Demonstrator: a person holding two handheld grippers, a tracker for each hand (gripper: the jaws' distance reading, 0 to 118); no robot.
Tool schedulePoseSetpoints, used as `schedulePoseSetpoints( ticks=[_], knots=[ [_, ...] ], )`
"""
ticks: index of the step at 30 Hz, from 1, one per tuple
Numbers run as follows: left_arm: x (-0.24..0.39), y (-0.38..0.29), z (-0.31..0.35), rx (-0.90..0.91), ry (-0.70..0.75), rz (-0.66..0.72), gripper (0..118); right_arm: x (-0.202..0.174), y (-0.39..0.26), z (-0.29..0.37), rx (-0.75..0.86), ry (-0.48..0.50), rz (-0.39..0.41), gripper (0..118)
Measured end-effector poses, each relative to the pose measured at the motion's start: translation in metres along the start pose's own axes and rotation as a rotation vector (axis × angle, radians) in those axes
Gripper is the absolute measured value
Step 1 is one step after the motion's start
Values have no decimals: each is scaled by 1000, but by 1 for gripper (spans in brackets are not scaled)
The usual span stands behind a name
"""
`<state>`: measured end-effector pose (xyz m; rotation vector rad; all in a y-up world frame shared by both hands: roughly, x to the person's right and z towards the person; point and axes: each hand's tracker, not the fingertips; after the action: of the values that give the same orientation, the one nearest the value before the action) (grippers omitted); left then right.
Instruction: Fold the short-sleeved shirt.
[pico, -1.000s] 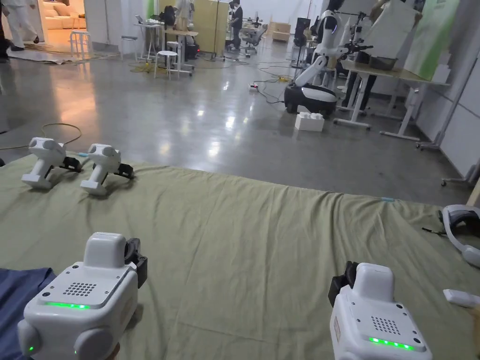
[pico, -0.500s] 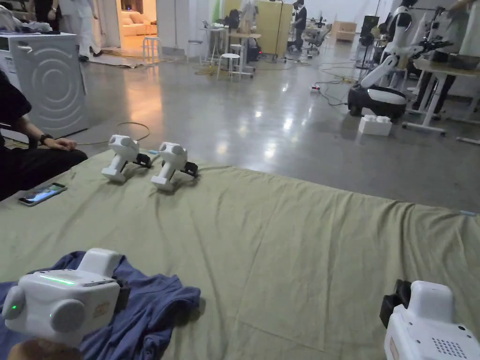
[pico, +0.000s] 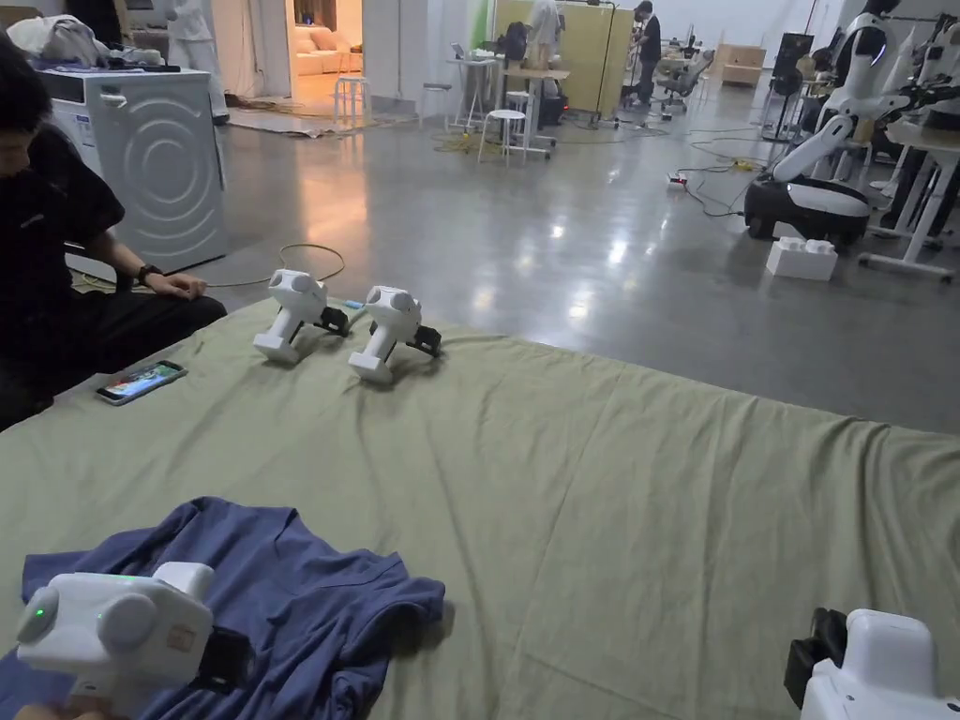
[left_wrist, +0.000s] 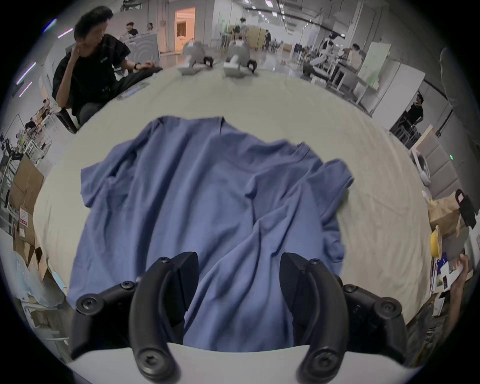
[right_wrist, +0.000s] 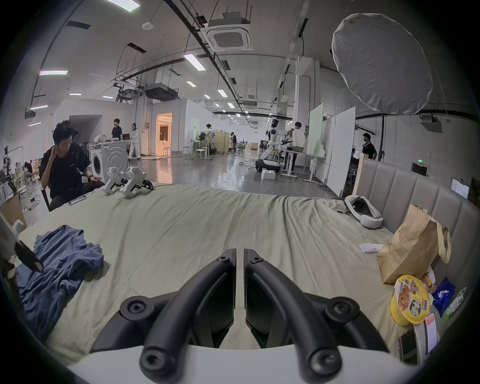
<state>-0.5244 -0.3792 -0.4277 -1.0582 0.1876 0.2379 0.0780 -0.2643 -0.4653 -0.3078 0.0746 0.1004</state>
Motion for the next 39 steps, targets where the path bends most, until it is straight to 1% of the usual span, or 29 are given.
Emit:
schedulePoseSetpoints(
  ticks=[2, 3, 5, 6, 7, 8, 9, 10, 11, 12, 13, 14, 15, 17, 20, 23, 25, 26, 27, 28, 29, 30, 32, 35, 36, 37, 38, 39],
  knots=[
    [-23, 3, -41, -59, 61, 3, 75, 0, -2, 0, -8, 5, 2, 8],
    [14, -15, -27, -78, 128, -41, 75, -1, -3, 0, -11, 5, 7, 8],
    [13, -24, -47, -123, 215, -78, 75, 0, -5, 1, -19, 3, 17, 8],
    [10, -28, -41, -67, 135, -36, 75, 1, -6, 2, -23, 6, 19, 8],
    [7, -31, -45, -56, 129, -29, 75, 2, -7, 3, -24, 8, 20, 8],
    [14, -21, -35, -34, 150, -2, 75, 4, -8, 4, -26, 10, 25, 8],
    [13, -21, -35, -28, 154, -9, 71, 4, -10, 5, -28, 8, 30, 8],
    [14, -21, -35, -1, 150, -47, 62, 4, -11, 5, -30, 5, 33, 8],
    [54, -35, 10, 12, 131, -96, 46, 5, -12, 5, -33, 5, 36, 8],
    [60, -35, 13, 21, 117, -108, 20, 5, -14, 5, -36, 4, 37, 8],
    [62, -33, 12, 21, 121, -115, 15, 5, -15, 5, -40, 2, 37, 8],
    [60, -31, 9, 23, 141, -121, 13, 4, -17, 5, -42, 1, 32, 8],
    [68, -47, 7, 27, 146, -128, 10, 4, -19, 6, -47, 3, 30, 8],
    [72, -51, 3, 39, 155, -148, 9, 2, -23, 5, -58, 8, 30, 8],
    [62, -49, 26, 34, 47, -28, 7, 0, -27, 6, -65, 14, 24, 8],
    [59, -48, 40, 75, -2, -1, 7, -2, -27, 6, -65, 18, 20, 8],
    [67, -42, 29, 175, -15, 33, 7, -2, -26, 6, -59, 19, 14, 8],
    [67, -39, 30, 213, -30, 82, 7, -2, -25, 7, -55, 20, 12, 8],
    [55, -34, 44, 254, -54, 92, 7, -1, -23, 8, -53, 20, 10, 8],
    [56, -32, 45, 287, -68, 114, 7, -1, -22, 9, -50, 21, 8, 8],
    [54, -26, 49, 270, -22, 72, 7, 1, -21, 10, -45, 21, 5, 8],
    [57, -22, 50, 293, -14, 63, 7, 2, -20, 12, -39, 22, 2, 8],
    [45, -16, 93, 333, -30, 44, 7, 5, -19, 15, -29, 18, -2, 8],
    [49, 0, 108, 405, -66, 44, 7, 10, -15, 19, -21, 14, -13, 8],
    [50, 7, 111, 426, -78, 22, 6, 12, -15, 20, -19, 17, -23, 8],
    [56, 13, 117, 464, -60, -13, 7, 14, -14, 21, -14, 18, -32, 8],
    [62, 20, 125, 487, -74, -29, 6, 16, -13, 24, -8, 15, -35, 8],
    [100, 15, 165, 552, -79, -58, 6, 17, -12, 25, -3, 12, -34, 8]
  ],
)
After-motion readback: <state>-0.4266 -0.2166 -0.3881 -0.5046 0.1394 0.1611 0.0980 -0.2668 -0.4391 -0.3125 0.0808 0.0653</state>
